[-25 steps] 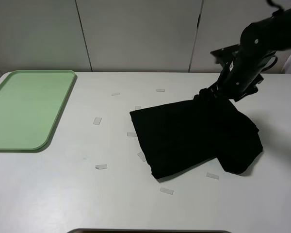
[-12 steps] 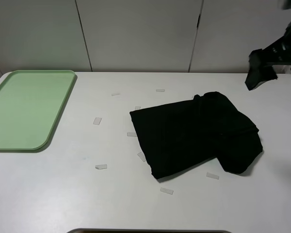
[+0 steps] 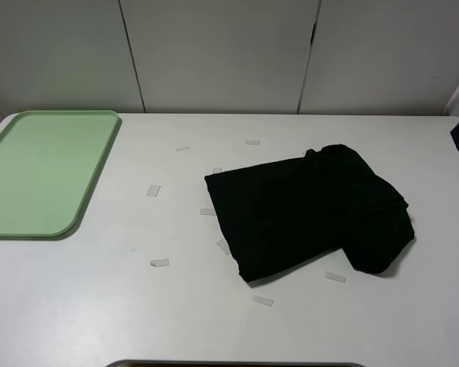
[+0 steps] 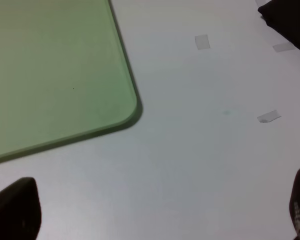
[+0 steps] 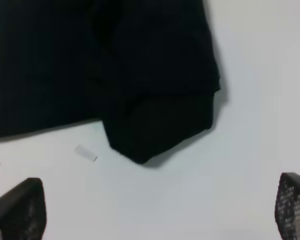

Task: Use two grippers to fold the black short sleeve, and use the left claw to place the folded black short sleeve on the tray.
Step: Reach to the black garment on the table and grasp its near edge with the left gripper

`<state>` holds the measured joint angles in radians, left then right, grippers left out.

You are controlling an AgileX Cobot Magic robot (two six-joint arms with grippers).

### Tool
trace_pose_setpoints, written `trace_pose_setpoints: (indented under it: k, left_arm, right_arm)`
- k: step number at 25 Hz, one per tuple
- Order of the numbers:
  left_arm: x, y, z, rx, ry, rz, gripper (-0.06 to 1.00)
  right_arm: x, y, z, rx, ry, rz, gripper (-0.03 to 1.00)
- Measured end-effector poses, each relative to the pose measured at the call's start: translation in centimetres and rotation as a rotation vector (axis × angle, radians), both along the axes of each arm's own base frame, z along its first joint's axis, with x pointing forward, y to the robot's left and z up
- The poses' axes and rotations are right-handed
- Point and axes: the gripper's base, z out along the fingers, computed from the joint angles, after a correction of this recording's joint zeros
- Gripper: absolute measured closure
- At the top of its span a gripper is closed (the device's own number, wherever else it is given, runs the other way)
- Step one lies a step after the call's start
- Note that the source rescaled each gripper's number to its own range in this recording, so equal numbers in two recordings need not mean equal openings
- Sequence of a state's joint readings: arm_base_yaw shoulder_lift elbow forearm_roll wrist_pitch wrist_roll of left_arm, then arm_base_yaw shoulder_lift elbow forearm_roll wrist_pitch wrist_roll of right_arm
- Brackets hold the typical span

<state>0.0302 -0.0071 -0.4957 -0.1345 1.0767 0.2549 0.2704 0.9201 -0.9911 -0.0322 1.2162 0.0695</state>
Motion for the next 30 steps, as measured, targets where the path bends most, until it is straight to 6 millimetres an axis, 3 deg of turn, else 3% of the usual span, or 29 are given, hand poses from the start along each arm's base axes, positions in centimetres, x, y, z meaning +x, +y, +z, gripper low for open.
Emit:
trace_pose_setpoints:
  k: [9, 14, 18, 26, 30]
  left_arm:
    - [0.0, 0.0, 0.0, 0.0, 0.0, 0.0, -0.05]
    - [0.0, 0.0, 0.0, 0.0, 0.0, 0.0, -0.05]
    - [0.0, 0.0, 0.0, 0.0, 0.0, 0.0, -0.05]
    - [0.0, 0.0, 0.0, 0.0, 0.0, 0.0, -0.05]
    - [0.0, 0.0, 0.0, 0.0, 0.0, 0.0, -0.05]
  right_arm:
    - [-8.9, -1.9, -3.7, 0.103, -0.122, 0.005, -0.03]
    - [-12.4, -2.7, -5.2, 0.182, -0.23, -0.03, -0.03]
    - [-14.0, -3.1, -5.6, 0.217, -0.307, -0.029, -0.03]
    - [-15.6, -3.5, -7.7, 0.239, -0.371, -0.032, -0.03]
    - [-16.2, -3.5, -7.9, 0.233, -0.418, -0.109, -0.03]
